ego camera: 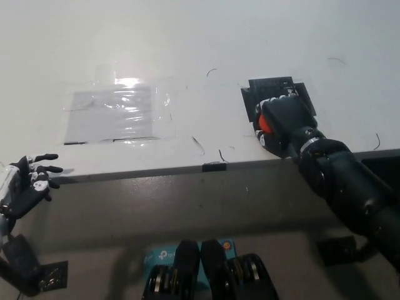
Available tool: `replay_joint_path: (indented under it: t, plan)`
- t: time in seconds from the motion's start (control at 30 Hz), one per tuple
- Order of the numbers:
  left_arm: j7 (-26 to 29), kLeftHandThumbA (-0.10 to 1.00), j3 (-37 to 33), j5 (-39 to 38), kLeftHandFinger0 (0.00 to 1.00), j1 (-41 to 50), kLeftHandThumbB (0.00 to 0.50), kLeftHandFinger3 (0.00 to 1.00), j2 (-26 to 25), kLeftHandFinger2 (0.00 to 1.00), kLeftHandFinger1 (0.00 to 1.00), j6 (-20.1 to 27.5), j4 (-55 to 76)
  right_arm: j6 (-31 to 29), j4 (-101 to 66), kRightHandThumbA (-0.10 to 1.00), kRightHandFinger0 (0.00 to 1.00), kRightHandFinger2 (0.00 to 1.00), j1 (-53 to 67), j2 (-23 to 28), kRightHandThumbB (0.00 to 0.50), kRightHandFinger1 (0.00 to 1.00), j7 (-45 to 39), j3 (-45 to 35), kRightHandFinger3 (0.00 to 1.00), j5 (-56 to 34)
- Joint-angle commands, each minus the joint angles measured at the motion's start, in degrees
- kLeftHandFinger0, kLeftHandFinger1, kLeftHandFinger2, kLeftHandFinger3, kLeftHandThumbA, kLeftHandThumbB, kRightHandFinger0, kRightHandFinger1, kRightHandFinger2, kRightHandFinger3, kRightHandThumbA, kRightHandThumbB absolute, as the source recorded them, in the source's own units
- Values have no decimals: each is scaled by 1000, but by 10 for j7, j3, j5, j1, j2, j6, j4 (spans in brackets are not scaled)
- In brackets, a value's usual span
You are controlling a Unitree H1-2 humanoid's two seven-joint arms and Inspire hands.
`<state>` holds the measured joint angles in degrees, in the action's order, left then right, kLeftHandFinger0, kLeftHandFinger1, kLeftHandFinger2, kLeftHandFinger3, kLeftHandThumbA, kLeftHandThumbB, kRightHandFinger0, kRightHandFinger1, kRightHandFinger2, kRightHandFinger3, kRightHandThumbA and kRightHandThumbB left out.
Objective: The robot uses right hand to squeeze a small tennis ball placed on the black area of the table
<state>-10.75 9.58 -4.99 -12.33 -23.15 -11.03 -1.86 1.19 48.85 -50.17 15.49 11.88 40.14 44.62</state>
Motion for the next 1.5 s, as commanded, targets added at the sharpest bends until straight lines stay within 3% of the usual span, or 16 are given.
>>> replay_joint_path:
  t: [0.0, 0.13, 0.17, 0.23, 0.27, 0.37, 0.6, 0.73, 0.87, 0.97, 1.13, 1.2, 1.23, 1.27, 1.33, 1.47]
  plan:
    - [-10, 96, 4, -1, 366, -14, 138, 691, -27, 587, 459, 7, 6, -75, 54, -100, 0, 348, 20, 24, 29, 31, 148, -5, 90, 31]
    - [-8, 59, 6, -3, 346, -13, 154, 662, -25, 552, 428, 8, 2, -122, 38, -100, 0, 306, 40, 16, 4, 20, 157, -56, 7, -23]
    - [-9, 66, 6, -3, 340, -13, 152, 653, -25, 550, 426, 8, 1, -128, 38, -100, 0, 329, 41, 14, 31, 19, 159, -65, 1, -25]
    - [-7, 47, 8, -4, 322, -8, 152, 643, -22, 533, 408, 9, 4, -142, 34, -100, 0, 499, 47, 4, 182, 90, 191, -95, 82, -37]
    - [-8, 49, 8, -6, 331, -8, 152, 647, -23, 537, 417, 12, 2, -157, 29, -100, 0, 506, 48, -3, 232, 109, 196, -118, 104, -56]
    - [-11, 47, 8, -7, 334, -7, 147, 648, -23, 533, 413, 14, 2, -208, 9, -100, 0, 482, 46, -24, 271, 105, 224, -188, 191, -101]
    - [-8, 68, 7, -1, 311, 9, 160, 641, -22, 522, 402, 12, 9, -188, -92, -100, 0, 353, 45, -80, 176, 0, 149, -341, 254, -238]
    - [-10, 44, 7, -1, 310, 16, 147, 643, -24, 522, 399, 18, 10, -162, -134, -100, 0, 315, 47, -103, 185, 0, 106, -392, 258, -296]
    - [-7, 52, 10, -5, 328, 24, 152, 659, -20, 549, 425, 9, 17, -118, -182, -100, 0, 126, 54, -136, 179, 0, 37, -456, 177, -424]
    - [-5, 61, 9, -3, 327, 30, 152, 653, -17, 554, 426, 10, 18, -65, -223, -100, 0, 175, 62, -160, 119, 0, 0, -497, 213, -508]
    - [-5, 68, 8, 0, 324, 34, 151, 661, -17, 547, 425, 22, 14, 31, -287, -100, 0, 172, 58, -210, 116, 0, 0, -581, 168, -656]
    - [-6, 72, 7, 1, 325, 34, 151, 677, -17, 547, 424, 21, 13, 47, -302, -100, 0, 166, 59, -220, 62, 0, -6, -595, 153, -686]
    - [-6, 74, 7, 1, 327, 38, 150, 679, -16, 548, 425, 20, 13, 52, -306, -100, 0, 198, 63, -222, 43, 0, -9, -598, 191, -691]
    - [-6, 81, 8, 0, 313, 38, 156, 674, -15, 541, 416, 23, 13, 79, -322, -100, 0, 257, 64, -234, 2, 0, -17, -618, 336, -742]
    - [-4, 76, 8, 1, 313, 39, 151, 670, -15, 543, 418, 17, 18, 101, -333, -100, 0, 289, 64, -243, 19, 0, -16, -634, 540, -774]
    - [-5, 86, 6, 3, 344, 44, 151, 679, -15, 562, 439, 23, 16, 143, -364, -100, 0, 306, 71, -259, 0, 0, -14, -660, 595, -844]
